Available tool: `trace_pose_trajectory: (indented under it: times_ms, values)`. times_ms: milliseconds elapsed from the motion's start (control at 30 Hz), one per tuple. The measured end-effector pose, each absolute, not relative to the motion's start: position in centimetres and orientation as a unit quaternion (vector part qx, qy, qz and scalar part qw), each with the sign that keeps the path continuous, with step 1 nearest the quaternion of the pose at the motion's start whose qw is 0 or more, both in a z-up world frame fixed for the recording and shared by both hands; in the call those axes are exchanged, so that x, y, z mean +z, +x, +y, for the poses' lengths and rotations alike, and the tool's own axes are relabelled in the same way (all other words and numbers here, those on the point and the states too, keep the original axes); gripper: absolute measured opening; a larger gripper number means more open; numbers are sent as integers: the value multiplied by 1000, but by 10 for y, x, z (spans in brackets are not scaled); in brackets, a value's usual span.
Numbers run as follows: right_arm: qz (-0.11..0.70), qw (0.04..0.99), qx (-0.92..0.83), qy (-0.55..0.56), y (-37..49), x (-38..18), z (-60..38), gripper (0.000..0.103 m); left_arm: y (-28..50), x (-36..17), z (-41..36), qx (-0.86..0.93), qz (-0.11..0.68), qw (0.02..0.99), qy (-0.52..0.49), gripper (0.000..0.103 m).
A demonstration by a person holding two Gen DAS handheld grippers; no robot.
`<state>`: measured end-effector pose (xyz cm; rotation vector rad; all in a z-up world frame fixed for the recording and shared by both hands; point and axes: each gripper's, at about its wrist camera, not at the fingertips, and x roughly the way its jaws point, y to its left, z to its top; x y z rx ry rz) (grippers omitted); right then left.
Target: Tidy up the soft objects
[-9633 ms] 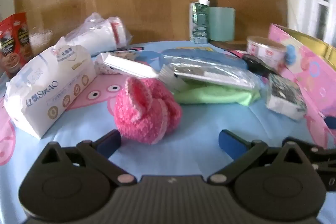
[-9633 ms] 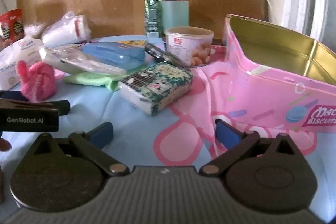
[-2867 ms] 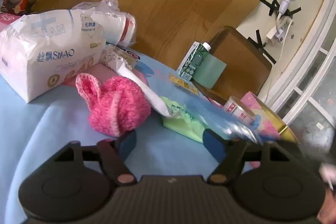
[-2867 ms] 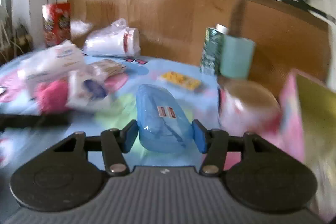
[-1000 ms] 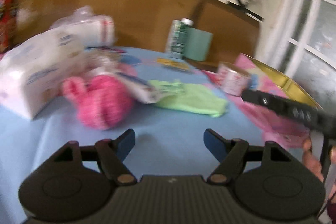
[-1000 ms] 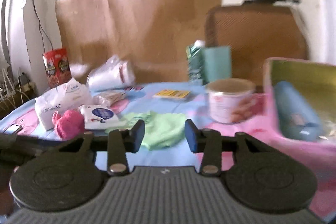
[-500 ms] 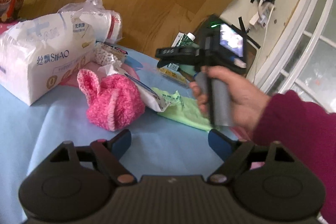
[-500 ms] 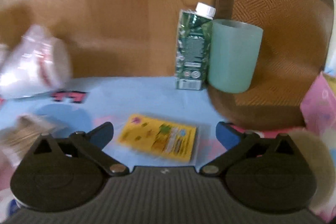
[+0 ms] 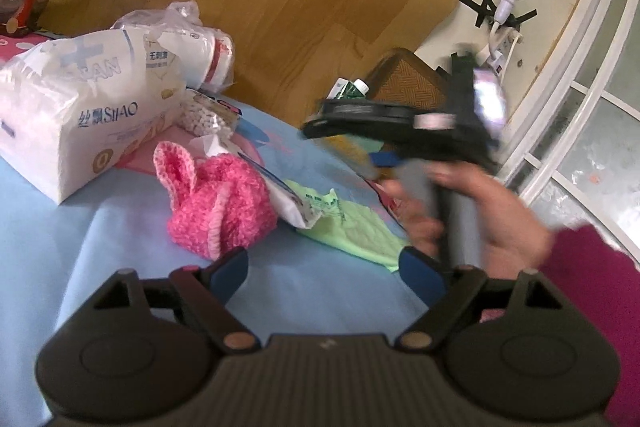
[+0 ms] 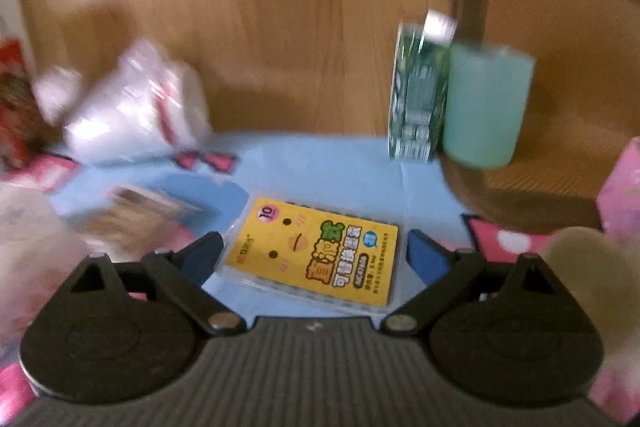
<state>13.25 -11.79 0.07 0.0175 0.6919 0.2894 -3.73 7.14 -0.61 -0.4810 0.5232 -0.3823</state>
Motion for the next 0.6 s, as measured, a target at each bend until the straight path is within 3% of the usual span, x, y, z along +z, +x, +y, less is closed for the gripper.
trace_pose_trajectory:
  times_ms: [167, 300, 433, 600]
  values:
    - [289, 934, 208, -9, 26, 22, -158, 98, -35, -7, 73, -188, 262, 916, -237, 86]
    - [291, 931, 218, -34, -58, 3, -192, 99, -34, -8, 68, -195, 277, 913, -227, 86]
    - [296, 935, 194, -35, -99, -19, -198, 99, -32, -8, 59, -204, 293, 911, -205, 96]
    - [278, 944, 177, -36, -114, -30, -203, 103, -33, -3, 40, -190, 308, 923, -135, 98]
